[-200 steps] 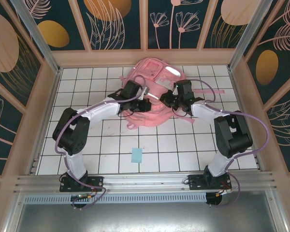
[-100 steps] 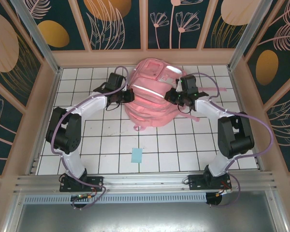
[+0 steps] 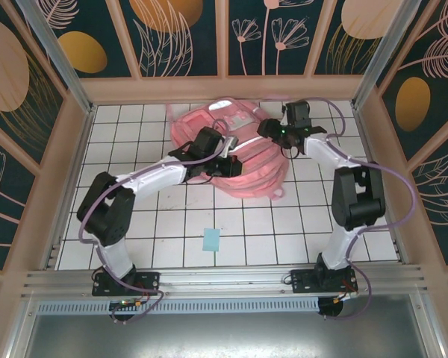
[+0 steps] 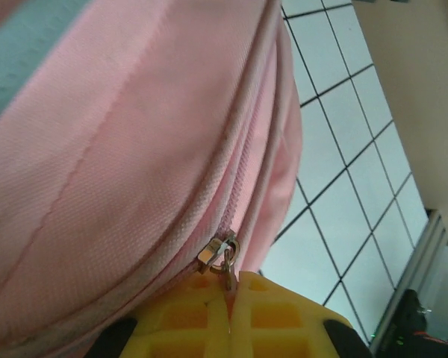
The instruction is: Pack books, pencil case, and school supplies into a backpack
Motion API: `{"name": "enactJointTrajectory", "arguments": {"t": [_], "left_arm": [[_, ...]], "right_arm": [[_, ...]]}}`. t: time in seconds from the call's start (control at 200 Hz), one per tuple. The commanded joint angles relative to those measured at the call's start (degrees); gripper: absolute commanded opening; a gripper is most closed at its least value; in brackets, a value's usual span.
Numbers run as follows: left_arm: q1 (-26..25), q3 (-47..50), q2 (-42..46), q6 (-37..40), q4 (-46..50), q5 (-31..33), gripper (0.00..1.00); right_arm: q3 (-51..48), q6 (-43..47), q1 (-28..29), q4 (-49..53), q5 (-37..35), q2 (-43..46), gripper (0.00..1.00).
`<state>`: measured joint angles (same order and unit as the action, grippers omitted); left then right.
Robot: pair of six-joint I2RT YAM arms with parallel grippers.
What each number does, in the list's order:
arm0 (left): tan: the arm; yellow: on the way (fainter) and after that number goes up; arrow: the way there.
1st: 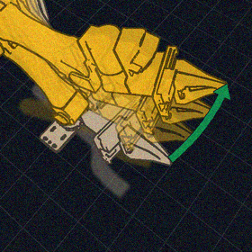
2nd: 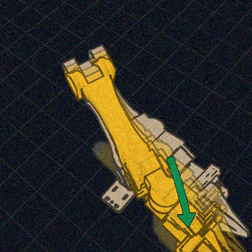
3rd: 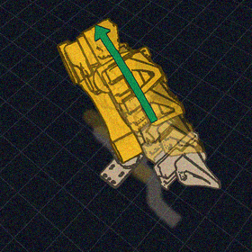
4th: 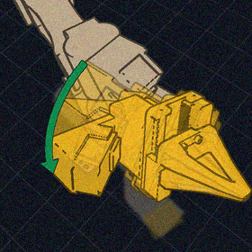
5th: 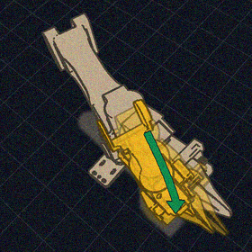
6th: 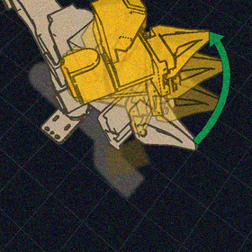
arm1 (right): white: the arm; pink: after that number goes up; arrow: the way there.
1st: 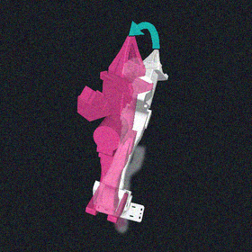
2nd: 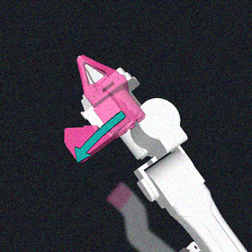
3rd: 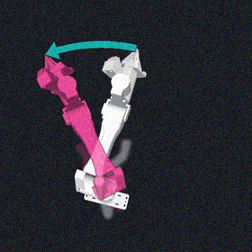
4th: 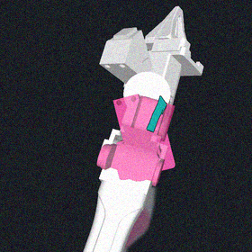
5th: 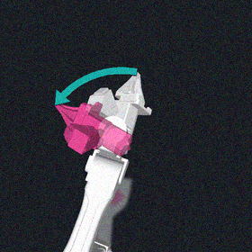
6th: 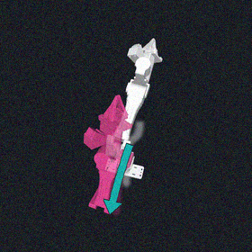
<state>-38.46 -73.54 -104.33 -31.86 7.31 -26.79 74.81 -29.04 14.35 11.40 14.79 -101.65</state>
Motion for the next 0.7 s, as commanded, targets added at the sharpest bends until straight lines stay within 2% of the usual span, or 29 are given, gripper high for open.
{"name": "enactJointTrajectory", "arguments": {"t": [0.0, 0.13, 0.235, 0.42, 0.525, 0.56, 0.585, 0.63, 0.67, 0.695], "left_arm": [[0.51, -6.87, -4.17, -1.29, -5.54, -2.53, 0.0], [0.4, -11.79, -7.19, -1.28, -5.29, -2.59, 0.0], [-0.07, -12.86, -7.48, -1.17, -5.66, -3.36, 0.0], [-1.72, -11.38, -6.09, 0.44, -4.68, -4.91, 0.0], [-2.38, -8.2, -4.34, 0.77, -4.93, -4.96, 0.0], [-2.44, -7.05, -3.74, 0.92, -5.09, -5.1, 0.0], [-2.43, -6.27, -3.3, 1.0, -5.2, -5.25, 0.0], [-2.49, -4.77, -2.61, 1.62, -5.24, -5.22, 0.0], [-2.41, -3.7, -1.75, 2.08, -5.01, -4.66, 0.0], [-2.28, -3.22, -1.34, 2.41, -4.35, -3.4, 0.0]], "right_arm": [[-5.25, -2.95, 0.32, 0.56, -0.43, 8.75, 0.68], [-11.68, -6.52, 0.34, -0.29, 2.64, 14.77, 0.69], [-14.42, -9.15, 0.67, -3.03, 4.85, 16.29, 0.69], [-13.7, -14.46, 1.95, -12.89, 10.94, 9.78, 0.66], [-11.08, -15.63, 3.26, -15.6, 10.65, 5.68, 0.62], [-10.09, -15.6, 3.59, -15.63, 10.53, 4.2, 0.55], [-9.6, -15.5, 3.67, -15.54, 10.25, 3.43, 0.46], [-9.33, -15.52, 3.79, -15.53, 9.42, 2.49, 0.2], [-9.73, -15.44, 3.64, -15.79, 8.97, 2.25, 0.01], [-10.16, -15.31, 3.56, -15.9, 8.36, 2.52, 0.0]]}}
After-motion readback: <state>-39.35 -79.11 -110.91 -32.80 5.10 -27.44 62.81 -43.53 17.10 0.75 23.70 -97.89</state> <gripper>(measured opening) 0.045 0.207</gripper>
